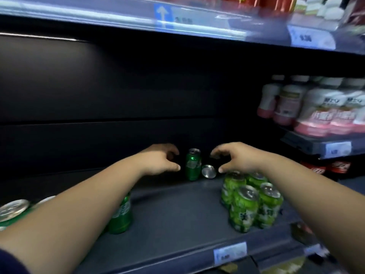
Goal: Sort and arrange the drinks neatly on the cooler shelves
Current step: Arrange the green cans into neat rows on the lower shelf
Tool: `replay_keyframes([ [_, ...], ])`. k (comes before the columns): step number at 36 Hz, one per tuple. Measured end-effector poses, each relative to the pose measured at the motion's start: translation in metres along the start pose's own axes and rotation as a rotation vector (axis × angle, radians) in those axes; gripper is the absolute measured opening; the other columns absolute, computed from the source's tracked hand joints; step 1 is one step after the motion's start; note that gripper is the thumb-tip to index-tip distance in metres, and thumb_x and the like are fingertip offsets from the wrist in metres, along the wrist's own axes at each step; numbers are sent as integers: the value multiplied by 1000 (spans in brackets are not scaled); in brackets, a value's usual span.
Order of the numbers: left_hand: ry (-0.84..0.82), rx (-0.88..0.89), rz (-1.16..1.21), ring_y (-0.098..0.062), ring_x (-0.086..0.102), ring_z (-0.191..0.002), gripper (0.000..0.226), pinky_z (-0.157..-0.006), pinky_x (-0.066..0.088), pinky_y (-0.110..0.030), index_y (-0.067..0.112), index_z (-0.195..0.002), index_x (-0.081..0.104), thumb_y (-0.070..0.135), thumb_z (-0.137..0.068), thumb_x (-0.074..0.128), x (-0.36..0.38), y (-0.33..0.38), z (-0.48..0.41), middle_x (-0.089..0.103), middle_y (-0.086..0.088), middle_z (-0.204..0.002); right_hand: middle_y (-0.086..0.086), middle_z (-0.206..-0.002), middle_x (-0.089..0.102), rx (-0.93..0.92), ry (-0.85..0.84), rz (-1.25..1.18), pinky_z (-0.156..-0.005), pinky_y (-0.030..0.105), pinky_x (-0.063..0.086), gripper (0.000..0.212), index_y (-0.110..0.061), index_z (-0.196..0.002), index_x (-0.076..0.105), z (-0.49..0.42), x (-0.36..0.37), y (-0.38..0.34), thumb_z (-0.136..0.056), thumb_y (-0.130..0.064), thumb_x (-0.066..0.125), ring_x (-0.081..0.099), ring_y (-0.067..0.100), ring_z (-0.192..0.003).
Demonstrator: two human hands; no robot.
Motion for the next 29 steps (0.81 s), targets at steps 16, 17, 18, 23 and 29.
replay_keyframes([
  [16, 105, -123, 76, -19, 52, -122, 90, -103, 43, -33, 29, -145, 41, 42, -67, 84, 61, 24, -91, 55, -1, -133, 9, -147, 52, 111, -238, -95, -107, 31, 43, 80, -19, -148, 46, -111, 21, 100, -79, -34, 84, 53, 23, -130],
  [17, 116, -124, 75, -19, 54, -120, 90, -102, 45, -34, 29, -142, 44, 46, -63, 84, 63, 25, -94, 56, 0, -130, 8, -148, 51, 113, -248, -86, -109, 33, 42, 85, -19, -149, 44, -117, 25, 102, -77, -37, 85, 52, 24, -132],
  [18, 121, -138, 83, -19, 56, -117, 89, -99, 47, -34, 30, -138, 47, 49, -60, 83, 64, 25, -97, 58, 0, -126, 7, -149, 50, 112, -254, -75, -110, 34, 42, 90, -18, -150, 42, -124, 30, 104, -74, -41, 87, 51, 24, -133],
  [23, 123, -174, 136, -16, 62, -110, 69, -93, 53, -35, 21, -131, 55, 34, -70, 86, 67, 24, -104, 63, 4, -121, 4, -138, 58, 173, -311, -115, -86, 32, 52, 89, -18, -144, 44, -147, 48, 111, -73, -55, 83, 59, 25, -119],
  [29, 127, -215, 210, -19, 67, -106, 69, -94, 55, -45, 18, -120, 64, 36, -59, 89, 70, 15, -108, 71, -2, -114, 2, -123, 65, 215, -353, -263, -77, 35, 62, 73, -19, -128, 57, -158, 61, 121, -67, -44, 90, 63, 21, -107],
])
Point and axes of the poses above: each hand's wrist, its own z-axis away from the middle knuckle, its own x-axis out of the palm, y = z × x, the point moved 2 cm from there along -z, towards the middle knuckle
